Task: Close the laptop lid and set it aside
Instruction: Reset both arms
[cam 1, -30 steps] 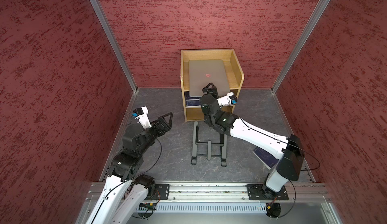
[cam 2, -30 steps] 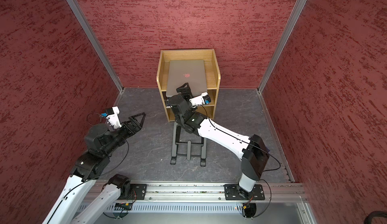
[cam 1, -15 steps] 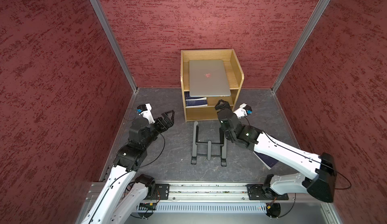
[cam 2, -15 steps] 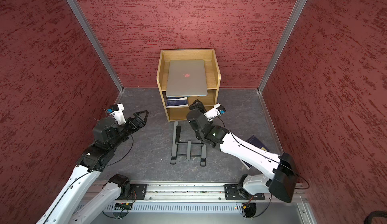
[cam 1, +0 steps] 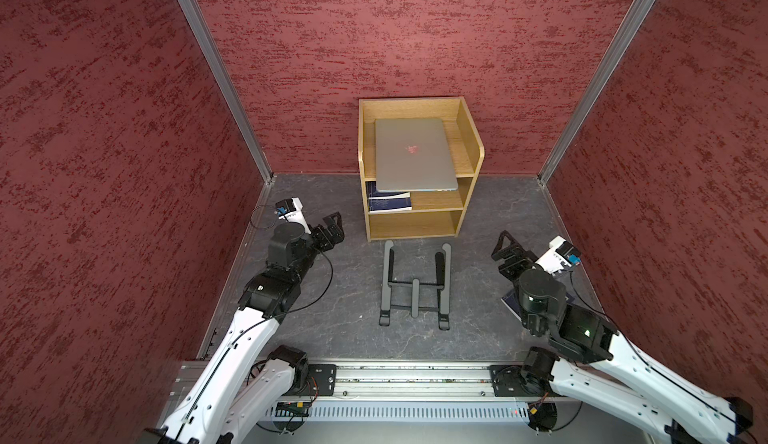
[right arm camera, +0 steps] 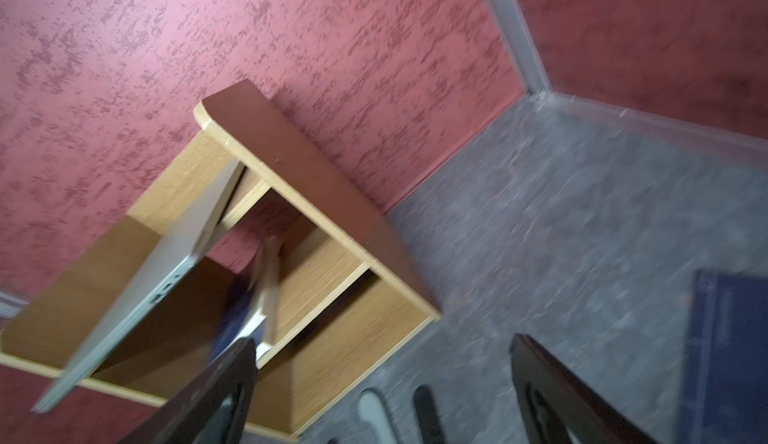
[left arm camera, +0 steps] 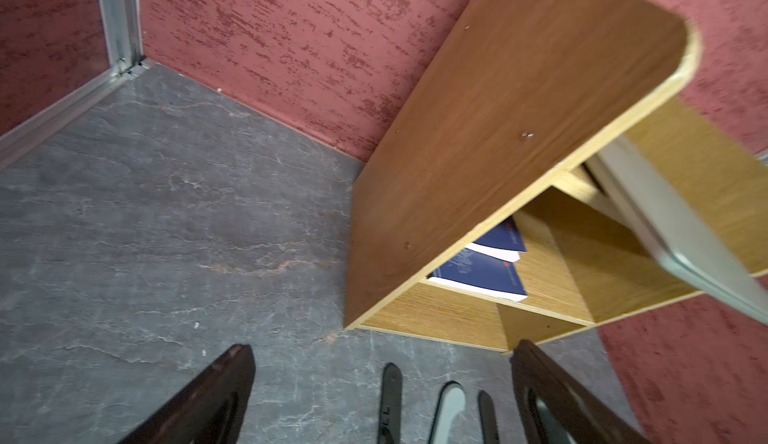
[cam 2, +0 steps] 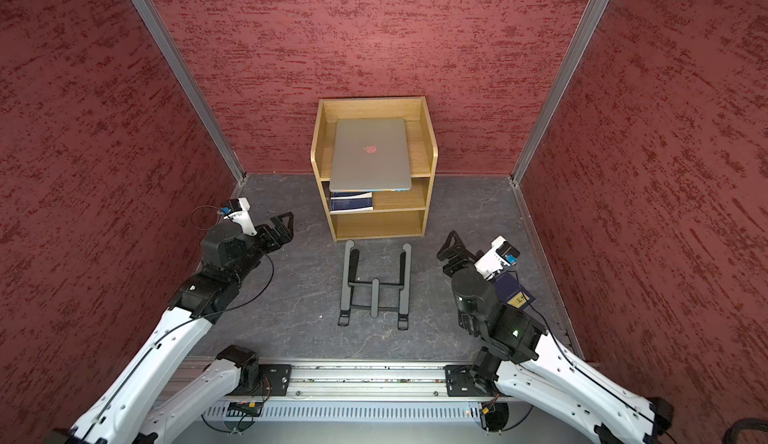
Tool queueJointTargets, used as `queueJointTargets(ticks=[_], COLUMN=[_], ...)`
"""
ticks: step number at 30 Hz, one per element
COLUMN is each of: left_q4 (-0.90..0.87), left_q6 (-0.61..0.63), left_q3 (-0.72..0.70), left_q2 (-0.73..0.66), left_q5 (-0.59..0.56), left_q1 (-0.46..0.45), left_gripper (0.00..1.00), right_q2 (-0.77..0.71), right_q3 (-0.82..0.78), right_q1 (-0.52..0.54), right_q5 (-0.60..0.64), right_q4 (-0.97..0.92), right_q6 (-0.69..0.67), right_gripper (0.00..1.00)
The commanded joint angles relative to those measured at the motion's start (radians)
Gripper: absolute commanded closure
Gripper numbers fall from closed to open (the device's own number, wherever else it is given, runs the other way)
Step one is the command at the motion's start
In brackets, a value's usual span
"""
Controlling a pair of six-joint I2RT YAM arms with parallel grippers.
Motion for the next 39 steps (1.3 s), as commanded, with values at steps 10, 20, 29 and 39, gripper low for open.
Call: queueJointTargets(ticks=[10, 20, 29, 39], left_q4=[0.272, 0.646, 0.941, 1.274], left_q6=[0.177, 0.319, 0.411, 0.5], left_q3=[-0.132, -0.338, -0.421, -0.481], left_q2=[0.138, 0.24, 0.467, 0.648], left_q5=[-0.22, -0.248, -0.192, -0.02], left_q1=[0.097, 0.178, 0.221, 0.252], left_gripper=[0.0, 0.0, 0.0, 0.0], right_q2=[0.129, 0.493, 0.751, 0.763], right_q3=[-0.207, -0.177, -0.223, -0.286], right_q1=[-0.424, -0.791, -0.846, -0.86], right_q5=[-0.159, -0.496, -0.551, -0.607], right_q4=[0.469, 0.732, 0.973, 1.104], right_q6=[-0.632, -0.725, -0.793, -0.862], right_gripper=[0.02, 0.02, 0.02, 0.02])
